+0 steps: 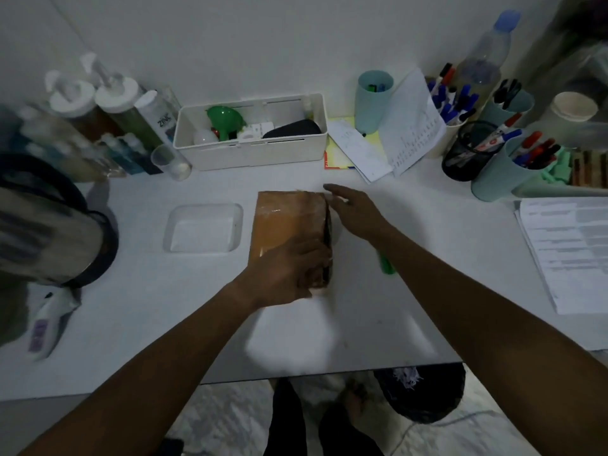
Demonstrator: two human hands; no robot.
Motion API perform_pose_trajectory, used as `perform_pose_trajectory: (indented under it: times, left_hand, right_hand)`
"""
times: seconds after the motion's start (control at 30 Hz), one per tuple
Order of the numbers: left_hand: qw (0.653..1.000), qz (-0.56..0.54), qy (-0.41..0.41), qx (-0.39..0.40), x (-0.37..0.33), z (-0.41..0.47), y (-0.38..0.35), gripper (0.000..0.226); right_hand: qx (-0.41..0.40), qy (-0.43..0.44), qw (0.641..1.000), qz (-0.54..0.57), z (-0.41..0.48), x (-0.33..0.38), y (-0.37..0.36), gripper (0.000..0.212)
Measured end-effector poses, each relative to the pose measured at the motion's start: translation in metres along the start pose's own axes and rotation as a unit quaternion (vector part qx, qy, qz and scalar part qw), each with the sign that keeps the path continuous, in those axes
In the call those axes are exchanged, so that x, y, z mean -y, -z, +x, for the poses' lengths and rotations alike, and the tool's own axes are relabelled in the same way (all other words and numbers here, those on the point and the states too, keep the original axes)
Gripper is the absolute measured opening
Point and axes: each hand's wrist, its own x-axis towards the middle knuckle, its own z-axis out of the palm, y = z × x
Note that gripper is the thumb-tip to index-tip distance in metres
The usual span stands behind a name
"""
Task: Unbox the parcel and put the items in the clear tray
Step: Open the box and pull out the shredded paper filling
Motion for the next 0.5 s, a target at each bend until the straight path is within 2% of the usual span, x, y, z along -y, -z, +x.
perform_pose_trajectory:
  times: [0.07, 0.13, 0.33, 0.43, 0.5]
  left_hand:
    - [1.000, 0.017, -0.011, 0.008, -0.001, -0.011, 0.004, 0.044]
    - [0.999, 0.029, -0.023, -0.006, -0.002, -0.025, 0.008, 0.028]
    - [0.995, 0.021, 0.072, -0.060, 0.013, -0.078, 0.017, 0.022]
    - [0.986, 0.034, 0.107, -0.125, 0.026, -0.079, 0.016, 0.020]
    - [0.975, 0.010, 0.139, -0.171, 0.032, -0.077, 0.014, 0.020]
  right_hand:
    - [0.066, 0.004, 0.998, -0.003, 0.016, 0.007, -0.007, 0.040]
    - [0.083, 0.009, 0.996, -0.020, 0.018, 0.004, -0.011, 0.037]
    - [-0.062, 0.028, 0.997, -0.048, -0.033, -0.031, -0.008, 0.027]
    - [-0.127, 0.025, 0.991, -0.023, -0.064, -0.045, -0.013, 0.025]
    - [-0.140, 0.019, 0.990, 0.005, -0.079, -0.049, -0.015, 0.033]
